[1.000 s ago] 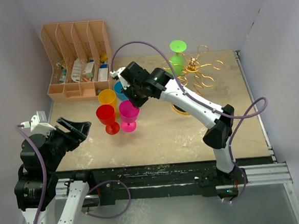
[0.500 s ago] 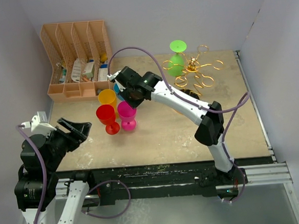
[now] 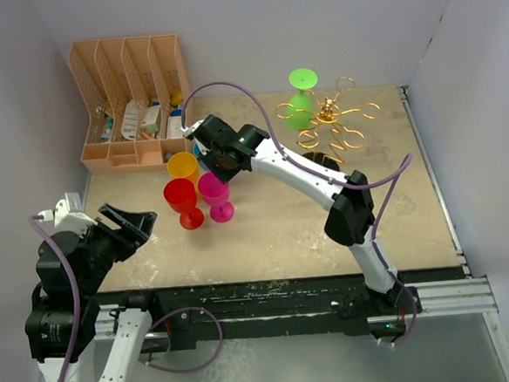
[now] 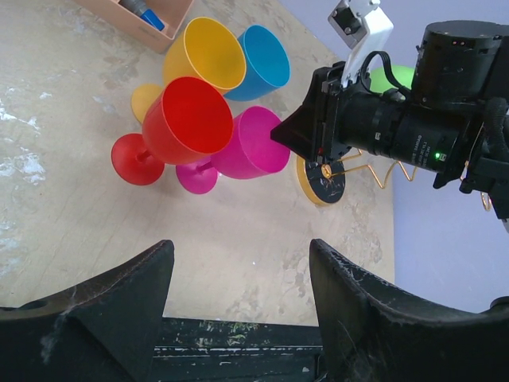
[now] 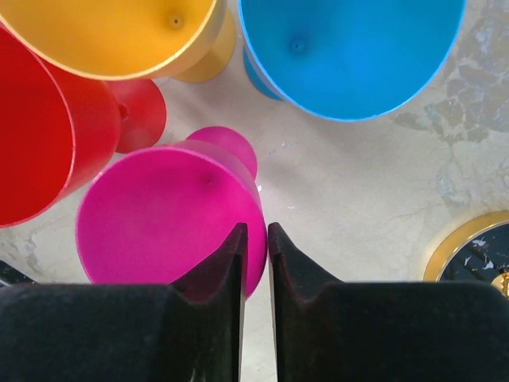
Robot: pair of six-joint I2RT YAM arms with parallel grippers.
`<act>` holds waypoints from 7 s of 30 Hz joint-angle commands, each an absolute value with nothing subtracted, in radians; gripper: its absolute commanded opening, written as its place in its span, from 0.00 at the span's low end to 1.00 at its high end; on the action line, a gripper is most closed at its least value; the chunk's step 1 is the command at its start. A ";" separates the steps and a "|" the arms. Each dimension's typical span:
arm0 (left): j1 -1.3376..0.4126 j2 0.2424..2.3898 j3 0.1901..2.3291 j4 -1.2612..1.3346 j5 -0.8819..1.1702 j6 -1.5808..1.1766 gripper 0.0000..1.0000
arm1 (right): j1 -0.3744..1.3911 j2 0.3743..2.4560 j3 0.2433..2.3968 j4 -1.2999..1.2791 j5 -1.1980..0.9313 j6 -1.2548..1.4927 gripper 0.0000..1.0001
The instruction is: Take the wine glass off the wine glass rack
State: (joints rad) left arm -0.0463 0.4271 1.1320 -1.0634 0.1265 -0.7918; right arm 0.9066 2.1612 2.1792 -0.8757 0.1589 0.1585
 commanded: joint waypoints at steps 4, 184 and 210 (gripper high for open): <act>-0.046 0.421 1.126 -1.039 0.133 -0.782 0.72 | 0.902 2.136 2.229 -0.825 0.148 0.167 0.23; -0.046 0.492 1.045 -0.954 0.218 -0.768 0.72 | 0.036 1.599 1.666 -0.109 -0.396 0.838 0.00; -0.046 0.544 1.049 -0.882 0.361 -0.847 0.79 | 0.486 1.480 1.852 0.005 -0.208 0.010 0.00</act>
